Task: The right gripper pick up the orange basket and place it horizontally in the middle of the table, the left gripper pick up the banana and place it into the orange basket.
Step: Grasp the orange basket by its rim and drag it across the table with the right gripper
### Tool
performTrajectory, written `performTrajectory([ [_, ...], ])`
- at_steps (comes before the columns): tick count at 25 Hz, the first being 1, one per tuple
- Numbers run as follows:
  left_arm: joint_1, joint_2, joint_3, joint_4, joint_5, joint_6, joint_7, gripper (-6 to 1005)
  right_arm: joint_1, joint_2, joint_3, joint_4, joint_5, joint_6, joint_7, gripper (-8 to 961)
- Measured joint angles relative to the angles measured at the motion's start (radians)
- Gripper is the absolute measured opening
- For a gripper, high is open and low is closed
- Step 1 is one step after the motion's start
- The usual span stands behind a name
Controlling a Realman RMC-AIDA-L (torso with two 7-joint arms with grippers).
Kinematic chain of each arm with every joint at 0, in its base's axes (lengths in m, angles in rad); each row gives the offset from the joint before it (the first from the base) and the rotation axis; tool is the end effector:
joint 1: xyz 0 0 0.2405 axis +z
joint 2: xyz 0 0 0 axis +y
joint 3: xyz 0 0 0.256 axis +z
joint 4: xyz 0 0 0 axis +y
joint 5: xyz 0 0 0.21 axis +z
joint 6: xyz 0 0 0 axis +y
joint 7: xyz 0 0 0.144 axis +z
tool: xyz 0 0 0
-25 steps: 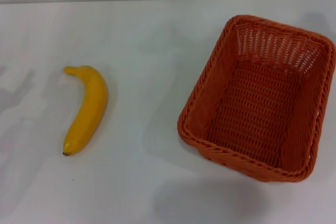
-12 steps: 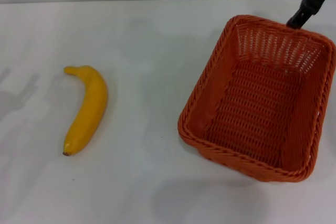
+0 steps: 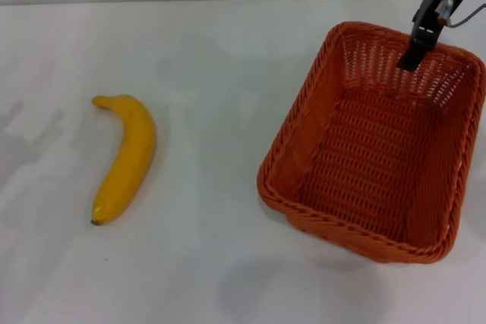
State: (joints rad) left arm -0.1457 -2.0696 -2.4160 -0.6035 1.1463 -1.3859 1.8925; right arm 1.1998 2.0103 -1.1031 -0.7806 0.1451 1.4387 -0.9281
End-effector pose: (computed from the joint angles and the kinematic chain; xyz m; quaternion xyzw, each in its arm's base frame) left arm -0.3553 0.2719 0.0853 -0.6990 -0.3315 -0.4503 0.4458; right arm 0.1121 0.4635 0.0282 -0.9123 0.1251 -0.3188 0.2247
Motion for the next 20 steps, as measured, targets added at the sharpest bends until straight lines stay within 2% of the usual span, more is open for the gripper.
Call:
performTrajectory([
  [13,-0.007,-0.003,0.012,0.007,0.000,-0.024,0.000,889,0.042,0.002,-0.050,0.167,-0.045,-0.139,0.013,838],
  [20,-0.010,-0.004,0.012,0.001,0.001,-0.031,0.000,889,0.051,0.002,-0.074,0.200,-0.046,-0.145,0.016,839],
])
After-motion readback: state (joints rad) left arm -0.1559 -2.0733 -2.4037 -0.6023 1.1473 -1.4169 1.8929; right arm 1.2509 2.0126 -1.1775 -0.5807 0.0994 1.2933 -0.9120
